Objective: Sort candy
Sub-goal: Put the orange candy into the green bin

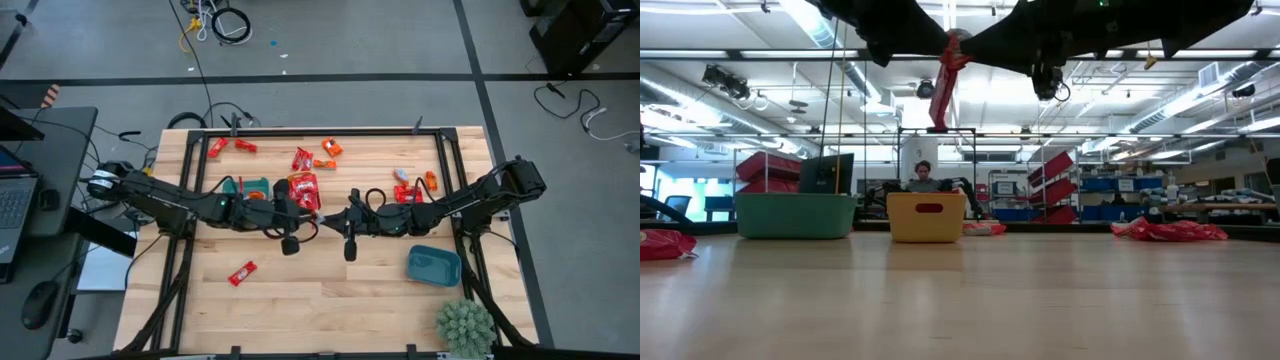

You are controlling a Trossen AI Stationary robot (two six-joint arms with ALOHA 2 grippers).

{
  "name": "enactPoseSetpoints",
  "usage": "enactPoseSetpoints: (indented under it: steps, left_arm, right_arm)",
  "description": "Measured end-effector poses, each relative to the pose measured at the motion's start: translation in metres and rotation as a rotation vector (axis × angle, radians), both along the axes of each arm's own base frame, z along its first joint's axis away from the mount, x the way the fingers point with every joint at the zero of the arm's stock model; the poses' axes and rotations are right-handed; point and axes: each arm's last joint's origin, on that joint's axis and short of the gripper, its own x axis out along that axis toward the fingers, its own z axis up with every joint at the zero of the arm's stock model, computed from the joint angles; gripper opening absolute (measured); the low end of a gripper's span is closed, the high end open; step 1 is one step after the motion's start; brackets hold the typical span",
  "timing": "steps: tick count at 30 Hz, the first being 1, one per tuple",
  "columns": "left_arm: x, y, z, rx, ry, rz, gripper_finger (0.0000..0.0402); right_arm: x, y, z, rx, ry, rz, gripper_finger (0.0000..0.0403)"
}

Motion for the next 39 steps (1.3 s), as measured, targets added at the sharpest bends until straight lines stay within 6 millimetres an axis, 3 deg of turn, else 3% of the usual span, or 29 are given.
enactPoseSetpoints:
  steps: [12,19,23,32,35,39]
  left_arm:
    - [-0.007,0.001,0.007,0.057,0.144,0.013,0.0082]
    - [-0.016,0.005,-0.005,0.124,0.249,0.196,0.0037]
    - [-0.025,0.006,-0.01,0.103,0.178,0.196,0.0007]
    - [-0.078,0.016,-0.022,-0.005,-0.11,0.038,0.0002]
    - [-0.097,0.02,-0.019,-0.017,-0.167,0.029,0.0002]
    - [-0.12,0.025,-0.018,-0.035,-0.221,0.029,0.0001]
  right_arm:
    - [0.0,0.0,0.001,-0.003,-0.01,-0.013,0.0007]
    - [0.008,-0.008,0.013,-0.003,-0.016,-0.041,0.0006]
    - [0.012,-0.017,0.019,-0.003,-0.013,-0.068,0.0006]
    - [0.018,-0.028,0.024,0.0,0.012,-0.051,0.0006]
    - [0.027,-0.029,0.023,-0.001,0.021,-0.021,0.0006]
    - [0.056,-0.032,0.019,0.001,0.078,0.018,0.0006]
